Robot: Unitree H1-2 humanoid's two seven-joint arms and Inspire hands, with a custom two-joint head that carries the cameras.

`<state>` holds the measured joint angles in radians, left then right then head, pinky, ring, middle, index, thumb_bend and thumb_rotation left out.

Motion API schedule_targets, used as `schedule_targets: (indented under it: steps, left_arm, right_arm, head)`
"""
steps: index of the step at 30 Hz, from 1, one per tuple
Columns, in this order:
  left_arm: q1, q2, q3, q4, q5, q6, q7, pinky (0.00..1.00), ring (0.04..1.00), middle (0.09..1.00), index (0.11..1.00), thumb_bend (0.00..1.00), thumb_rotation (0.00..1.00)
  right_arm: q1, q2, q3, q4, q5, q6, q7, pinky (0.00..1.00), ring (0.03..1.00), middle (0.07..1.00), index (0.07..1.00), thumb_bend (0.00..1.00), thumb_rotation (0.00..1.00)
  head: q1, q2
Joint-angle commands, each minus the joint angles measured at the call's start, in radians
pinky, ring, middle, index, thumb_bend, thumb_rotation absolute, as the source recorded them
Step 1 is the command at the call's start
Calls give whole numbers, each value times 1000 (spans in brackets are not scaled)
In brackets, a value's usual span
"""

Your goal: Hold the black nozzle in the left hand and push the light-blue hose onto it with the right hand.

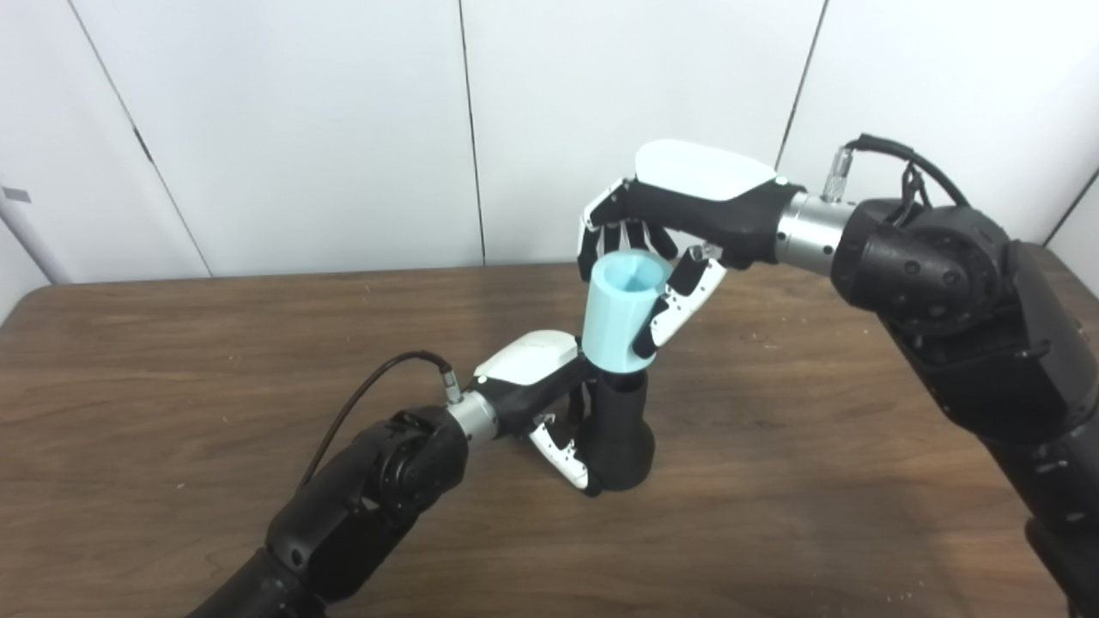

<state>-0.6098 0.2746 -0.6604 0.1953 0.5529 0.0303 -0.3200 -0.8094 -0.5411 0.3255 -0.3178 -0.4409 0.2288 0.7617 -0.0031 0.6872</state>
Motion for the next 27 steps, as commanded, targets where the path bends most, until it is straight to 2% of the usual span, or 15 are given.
schedule_targets:
  steps: [1, 16, 20, 22, 25, 27]
  left_arm:
    - [75, 33, -54, 40, 45, 28, -112, 1000, 597, 480, 487, 526, 0]
    - [77, 43, -45, 27, 36, 20, -113, 1000, 593, 480, 487, 526, 0]
    - [78, 47, -45, 22, 37, 21, -115, 1000, 593, 480, 487, 526, 0]
    - [78, 49, -45, 21, 37, 22, -118, 1000, 592, 480, 487, 526, 0]
    - [75, 49, -45, 23, 35, 22, -123, 1000, 591, 478, 488, 526, 0]
    - [73, 48, -45, 24, 34, 23, -125, 1000, 590, 478, 488, 526, 0]
  right_arm:
    - [-38, -18, -13, 2, -6, -18, -8, 240, 357, 438, 525, 512, 0]
    - [3, -14, -2, 23, -7, -17, 8, 292, 368, 449, 534, 513, 0]
    - [13, -9, -1, 22, -11, -12, 4, 274, 372, 434, 528, 514, 0]
    - [20, -6, 1, 22, -13, -11, 1, 261, 409, 479, 492, 519, 0]
    - [32, -4, 3, 17, -11, -10, 3, 258, 419, 489, 484, 520, 0]
    - [38, -5, 4, 13, -9, -8, 6, 259, 379, 443, 516, 515, 0]
  head:
    - [1, 2]
    - [10, 11]
    - [5, 16]
    - [4, 17]
    - [4, 19]
    - [4, 19]
